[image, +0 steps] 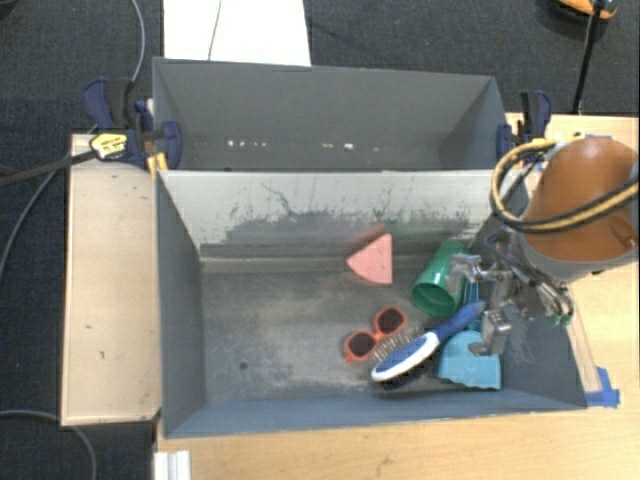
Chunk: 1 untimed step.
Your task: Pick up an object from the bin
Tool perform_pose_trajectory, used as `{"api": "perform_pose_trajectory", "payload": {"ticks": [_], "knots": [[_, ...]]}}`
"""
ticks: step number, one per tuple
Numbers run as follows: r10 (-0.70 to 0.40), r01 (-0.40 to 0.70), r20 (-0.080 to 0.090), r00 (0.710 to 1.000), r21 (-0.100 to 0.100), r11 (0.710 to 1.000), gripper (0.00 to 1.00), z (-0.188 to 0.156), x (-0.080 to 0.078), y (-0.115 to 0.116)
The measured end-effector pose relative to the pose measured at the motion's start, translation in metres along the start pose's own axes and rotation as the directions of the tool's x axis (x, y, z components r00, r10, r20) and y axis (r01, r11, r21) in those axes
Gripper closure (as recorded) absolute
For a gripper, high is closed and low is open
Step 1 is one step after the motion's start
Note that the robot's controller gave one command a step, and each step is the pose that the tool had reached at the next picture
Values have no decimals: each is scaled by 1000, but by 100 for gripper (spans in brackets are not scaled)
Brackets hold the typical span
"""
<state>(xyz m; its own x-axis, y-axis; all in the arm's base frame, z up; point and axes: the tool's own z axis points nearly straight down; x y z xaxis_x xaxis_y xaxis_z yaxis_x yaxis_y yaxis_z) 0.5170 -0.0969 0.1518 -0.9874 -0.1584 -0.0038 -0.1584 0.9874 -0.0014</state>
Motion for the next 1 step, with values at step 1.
{"api": "perform_pose_trajectory", "payload": {"ticks": [1], "knots": [[13, -13, -7, 1000, -5, 1000, 0, -27, -5, -16]]}}
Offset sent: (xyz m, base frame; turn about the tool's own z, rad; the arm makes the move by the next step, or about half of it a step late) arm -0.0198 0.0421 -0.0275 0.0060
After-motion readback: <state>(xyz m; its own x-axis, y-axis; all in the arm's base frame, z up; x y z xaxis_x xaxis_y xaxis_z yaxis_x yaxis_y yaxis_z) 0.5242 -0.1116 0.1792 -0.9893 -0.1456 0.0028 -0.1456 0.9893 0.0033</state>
